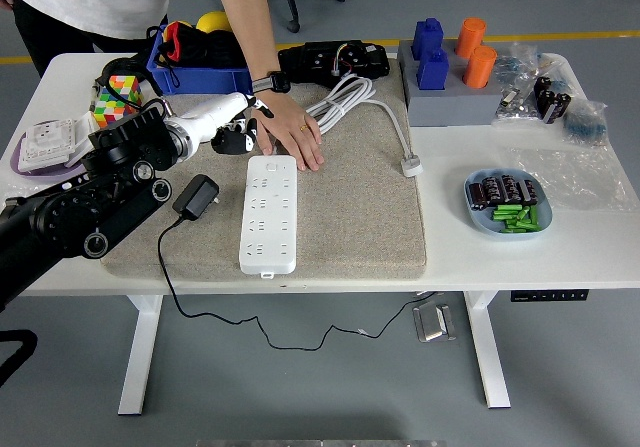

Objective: Pull the plug out,throw it away,press the button

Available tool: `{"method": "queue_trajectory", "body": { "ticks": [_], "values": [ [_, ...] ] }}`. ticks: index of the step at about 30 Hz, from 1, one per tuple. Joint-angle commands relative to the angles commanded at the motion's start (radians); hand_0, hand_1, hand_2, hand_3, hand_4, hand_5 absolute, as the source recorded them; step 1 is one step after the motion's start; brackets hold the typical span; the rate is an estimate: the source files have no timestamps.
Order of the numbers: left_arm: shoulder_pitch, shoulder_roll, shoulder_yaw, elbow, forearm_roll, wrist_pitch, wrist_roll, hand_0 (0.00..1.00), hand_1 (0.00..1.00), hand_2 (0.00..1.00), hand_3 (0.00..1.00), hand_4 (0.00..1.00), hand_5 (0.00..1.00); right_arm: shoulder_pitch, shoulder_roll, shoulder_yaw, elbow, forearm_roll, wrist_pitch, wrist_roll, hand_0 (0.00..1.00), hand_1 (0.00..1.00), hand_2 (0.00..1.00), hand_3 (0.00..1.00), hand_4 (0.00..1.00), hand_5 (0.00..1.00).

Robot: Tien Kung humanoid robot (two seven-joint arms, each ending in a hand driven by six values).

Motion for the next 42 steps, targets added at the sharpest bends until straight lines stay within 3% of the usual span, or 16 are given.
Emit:
{"method": "queue_trajectory", "body": {
  "ticks": [1,2,7,8,14,15,20,21,29,38,39,42],
  "values": [
    [0.016,0.006,-0.025,-0.015,0.011,0.001,-0.003,0.072,0.007,0.108,0.766,0.002,0.002,-0.001,0.001,0.001,0.0,0.0,0.0,0.0,0.767,0.729,0.724,0.713,0.883,0.658],
    [0.038,0.012,-0.053,-0.033,0.021,-0.006,0.002,0.17,0.122,0.17,0.799,0.377,0.002,-0.001,0.003,0.001,0.001,0.0,0.0,0.0,0.767,0.729,0.724,0.713,0.883,0.658],
    [0.13,0.025,-0.173,-0.095,0.072,-0.032,0.008,0.17,0.122,0.17,0.799,0.377,0.002,-0.001,0.004,0.004,0.002,-0.001,0.0,0.0,0.767,0.729,0.724,0.713,0.883,0.658],
    [0.149,0.025,-0.197,-0.104,0.083,-0.028,-0.002,0.754,0.781,0.753,0.925,0.918,0.245,-0.001,0.004,0.005,0.003,-0.001,-0.001,0.0,0.767,0.729,0.724,0.713,0.883,0.658],
    [0.242,0.024,-0.292,-0.137,0.111,-0.002,-0.078,0.754,0.781,0.753,0.925,0.918,0.245,-0.001,0.006,0.007,0.002,-0.003,0.0,0.0,0.767,0.729,0.724,0.713,0.883,0.658],
    [0.258,0.021,-0.311,-0.142,0.111,-0.008,-0.079,0.983,0.998,0.998,0.998,0.998,0.528,-0.001,0.006,0.008,0.002,-0.003,0.0,0.0,0.767,0.729,0.724,0.713,0.883,0.658],
    [0.317,0.012,-0.384,-0.157,0.124,-0.06,-0.049,0.983,0.998,0.998,0.998,0.998,0.528,0.0,0.008,0.01,0.003,-0.003,0.0,0.0,0.767,0.729,0.724,0.713,0.883,0.658],
    [0.322,0.012,-0.391,-0.157,0.124,-0.065,-0.047,0.998,0.998,0.998,0.998,0.998,0.814,0.001,0.008,0.01,0.003,-0.003,-0.001,0.0,0.767,0.729,0.724,0.713,0.883,0.658],
    [0.381,0.005,-0.448,-0.155,0.127,-0.048,-0.058,0.998,0.998,0.998,0.998,0.998,0.817,0.0,0.01,0.012,0.002,-0.004,-0.001,0.0,0.767,0.729,0.724,0.713,0.883,0.658],
    [0.422,-0.01,-0.522,-0.181,0.11,0.028,-0.132,0.998,0.998,0.998,0.998,0.998,0.785,0.003,0.01,0.012,0.003,-0.004,-0.001,0.001,0.767,0.729,0.724,0.713,0.883,0.658],
    [0.424,-0.011,-0.528,-0.183,0.105,0.042,-0.142,0.983,0.998,0.998,0.998,0.968,0.654,0.004,0.01,0.012,0.004,-0.004,-0.001,0.001,0.767,0.729,0.724,0.713,0.883,0.658],
    [0.433,-0.012,-0.556,-0.185,0.093,0.07,-0.177,0.983,0.998,0.998,0.998,0.968,0.654,0.007,0.009,0.01,0.003,-0.003,-0.001,0.001,0.767,0.729,0.724,0.713,0.883,0.658]
  ]
}}
